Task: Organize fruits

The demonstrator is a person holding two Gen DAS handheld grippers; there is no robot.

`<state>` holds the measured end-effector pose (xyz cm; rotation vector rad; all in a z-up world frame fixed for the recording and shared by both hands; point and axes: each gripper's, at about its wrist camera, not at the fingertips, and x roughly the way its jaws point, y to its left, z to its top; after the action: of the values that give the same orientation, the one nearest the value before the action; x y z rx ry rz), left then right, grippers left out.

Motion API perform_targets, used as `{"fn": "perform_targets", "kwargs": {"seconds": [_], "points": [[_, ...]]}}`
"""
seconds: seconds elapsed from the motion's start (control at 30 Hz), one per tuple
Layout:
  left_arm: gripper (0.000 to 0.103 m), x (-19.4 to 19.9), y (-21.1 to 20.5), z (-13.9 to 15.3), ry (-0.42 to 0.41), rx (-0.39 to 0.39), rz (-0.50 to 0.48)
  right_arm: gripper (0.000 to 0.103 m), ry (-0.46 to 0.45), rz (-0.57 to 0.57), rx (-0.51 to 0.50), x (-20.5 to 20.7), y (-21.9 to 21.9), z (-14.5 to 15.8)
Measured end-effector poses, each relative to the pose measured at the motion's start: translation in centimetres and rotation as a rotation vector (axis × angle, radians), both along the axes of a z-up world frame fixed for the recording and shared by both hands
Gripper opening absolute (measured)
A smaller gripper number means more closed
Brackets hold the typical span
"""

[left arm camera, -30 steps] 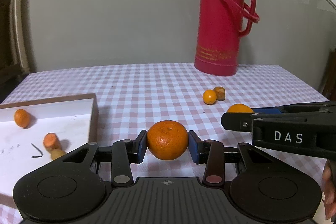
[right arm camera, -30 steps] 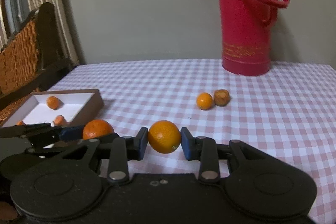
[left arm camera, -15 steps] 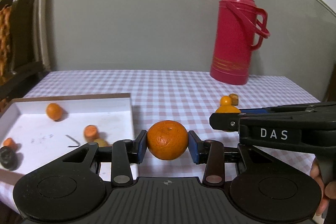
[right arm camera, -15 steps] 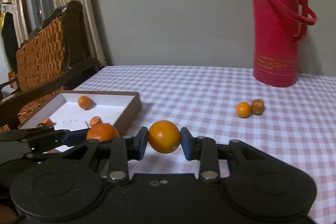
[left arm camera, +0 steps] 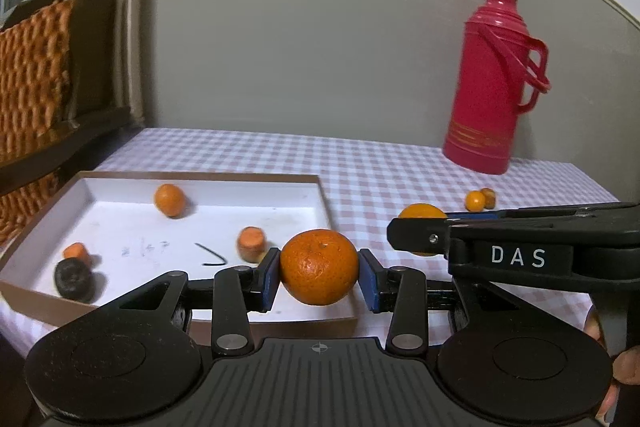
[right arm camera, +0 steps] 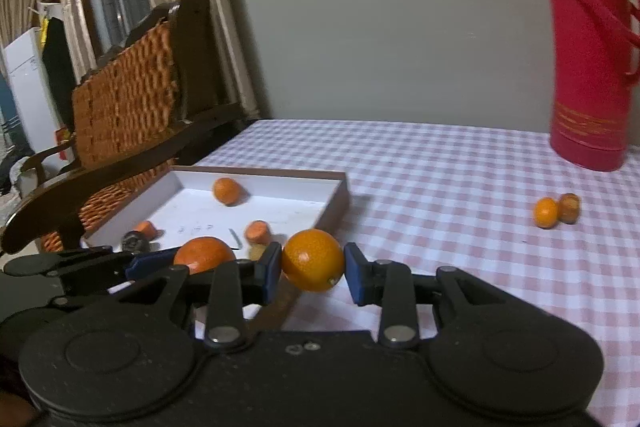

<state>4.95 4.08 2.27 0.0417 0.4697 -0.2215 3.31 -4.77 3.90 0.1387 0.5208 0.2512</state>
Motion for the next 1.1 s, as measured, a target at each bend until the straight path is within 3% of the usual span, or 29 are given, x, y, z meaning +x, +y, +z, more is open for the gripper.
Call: {"fn": "perform_targets", "kwargs": {"seconds": [0.57, 1.1], "points": [[0.041, 0.7, 7.1, -0.1, -0.012, -0.053, 0.172, 0.025, -0.05, 0.105, 0.064, 2.1, 5.3, 0.2], [0.041, 2.1, 10.9, -0.1, -0.034, -0.082, 0.3, 0.025, -0.076, 0.077, 0.089, 4.2, 7.1, -0.6]]}}
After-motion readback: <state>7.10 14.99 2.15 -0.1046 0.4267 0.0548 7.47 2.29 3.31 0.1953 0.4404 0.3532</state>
